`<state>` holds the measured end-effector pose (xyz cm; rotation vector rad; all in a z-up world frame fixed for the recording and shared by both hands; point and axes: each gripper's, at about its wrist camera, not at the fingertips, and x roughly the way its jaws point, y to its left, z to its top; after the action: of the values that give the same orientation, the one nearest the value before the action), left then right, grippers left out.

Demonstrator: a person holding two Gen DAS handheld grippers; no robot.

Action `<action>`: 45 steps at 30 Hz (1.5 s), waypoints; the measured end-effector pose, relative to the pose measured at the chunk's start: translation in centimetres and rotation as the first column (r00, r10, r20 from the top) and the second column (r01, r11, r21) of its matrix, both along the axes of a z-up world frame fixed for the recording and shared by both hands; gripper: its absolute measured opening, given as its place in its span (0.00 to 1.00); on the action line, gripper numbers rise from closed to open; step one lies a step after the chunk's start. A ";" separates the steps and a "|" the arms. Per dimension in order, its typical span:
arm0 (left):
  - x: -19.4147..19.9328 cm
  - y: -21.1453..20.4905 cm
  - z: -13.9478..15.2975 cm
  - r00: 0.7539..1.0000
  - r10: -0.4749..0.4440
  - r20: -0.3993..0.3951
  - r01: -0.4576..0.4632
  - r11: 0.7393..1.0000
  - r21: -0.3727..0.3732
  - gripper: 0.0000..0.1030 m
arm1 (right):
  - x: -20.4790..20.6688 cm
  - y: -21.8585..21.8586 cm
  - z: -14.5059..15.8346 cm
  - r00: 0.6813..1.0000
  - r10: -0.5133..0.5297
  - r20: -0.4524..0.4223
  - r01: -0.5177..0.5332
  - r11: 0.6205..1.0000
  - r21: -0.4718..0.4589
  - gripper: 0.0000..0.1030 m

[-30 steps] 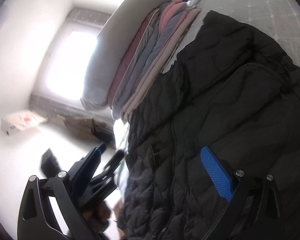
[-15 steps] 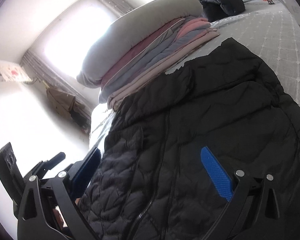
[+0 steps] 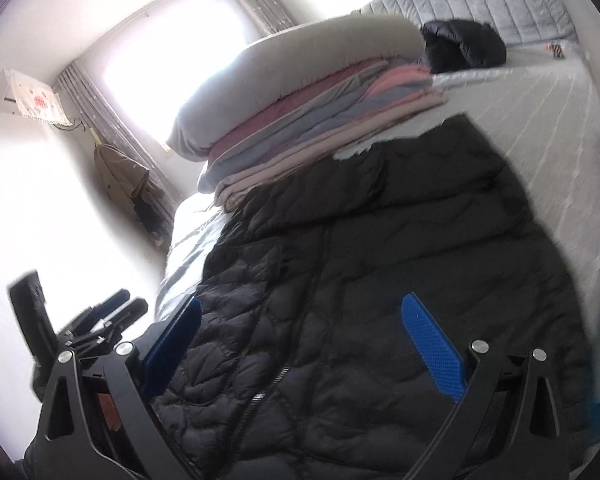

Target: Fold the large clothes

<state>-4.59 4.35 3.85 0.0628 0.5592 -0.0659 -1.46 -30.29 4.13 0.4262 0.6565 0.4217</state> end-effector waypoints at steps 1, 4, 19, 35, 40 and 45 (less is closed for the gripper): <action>0.2 0.4 -0.2 1.000 0.012 -0.019 -0.013 1.000 -0.020 0.70 | 0.1 -1.0 0.2 1.000 -0.006 -0.012 0.006 1.000 -0.005 0.94; 0.5 1.2 0.4 1.000 0.009 0.003 -0.008 0.997 -0.077 0.70 | 0.9 -5.8 -0.3 0.992 -0.042 -0.121 0.040 0.999 -0.019 0.94; 3.2 -0.6 -2.4 0.988 -0.094 -0.123 0.072 0.983 -0.169 0.82 | -1.1 -17.0 -13.2 0.885 -0.021 -0.465 0.125 0.973 0.194 0.94; 3.7 -1.1 -3.5 0.986 -0.076 -0.147 0.055 0.988 -0.146 0.83 | -2.6 -15.8 -12.6 0.893 -0.043 -0.448 0.129 0.978 0.165 0.94; 4.0 0.0 -3.9 0.983 -0.069 -0.172 0.034 0.980 -0.195 0.83 | -2.5 -16.5 -14.1 0.866 0.032 -0.499 0.112 0.960 0.255 0.94; 4.2 0.3 -4.2 0.981 -0.061 -0.185 0.022 0.978 -0.208 0.83 | -2.4 -16.0 -14.7 0.867 0.102 -0.489 0.072 0.943 0.325 0.94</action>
<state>-0.38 4.67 -0.37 -0.1346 0.7395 -0.1714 -3.85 -46.30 -10.55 0.8741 1.1017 0.4416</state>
